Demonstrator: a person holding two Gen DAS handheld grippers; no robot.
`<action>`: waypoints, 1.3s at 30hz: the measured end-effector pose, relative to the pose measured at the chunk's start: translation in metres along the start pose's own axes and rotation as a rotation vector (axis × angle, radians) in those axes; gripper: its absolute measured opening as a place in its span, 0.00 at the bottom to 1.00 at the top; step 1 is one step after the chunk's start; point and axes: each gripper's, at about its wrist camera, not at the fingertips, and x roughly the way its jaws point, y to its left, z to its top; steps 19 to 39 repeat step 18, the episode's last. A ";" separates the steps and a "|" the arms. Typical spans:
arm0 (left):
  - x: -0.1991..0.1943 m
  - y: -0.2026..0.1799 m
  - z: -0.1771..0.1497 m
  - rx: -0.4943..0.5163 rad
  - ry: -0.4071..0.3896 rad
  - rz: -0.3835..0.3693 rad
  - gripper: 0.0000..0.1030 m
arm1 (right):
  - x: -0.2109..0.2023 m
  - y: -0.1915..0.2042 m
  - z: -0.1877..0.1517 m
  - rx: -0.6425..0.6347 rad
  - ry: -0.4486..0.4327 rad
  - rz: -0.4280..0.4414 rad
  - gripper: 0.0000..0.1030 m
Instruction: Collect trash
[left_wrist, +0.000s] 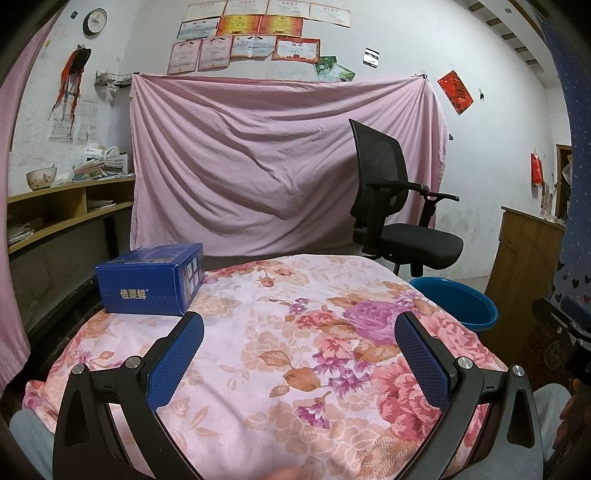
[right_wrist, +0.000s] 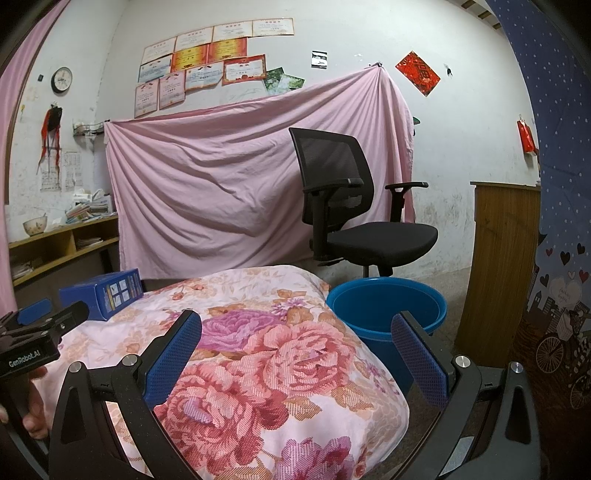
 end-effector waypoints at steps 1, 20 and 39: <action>0.000 0.001 0.000 -0.001 -0.005 0.001 0.98 | 0.000 0.000 0.000 0.000 0.000 0.000 1.00; 0.006 0.007 -0.002 -0.024 0.005 0.029 0.98 | 0.001 0.004 -0.003 -0.003 0.009 0.002 1.00; 0.006 0.007 -0.002 -0.024 0.005 0.029 0.98 | 0.001 0.004 -0.003 -0.003 0.009 0.002 1.00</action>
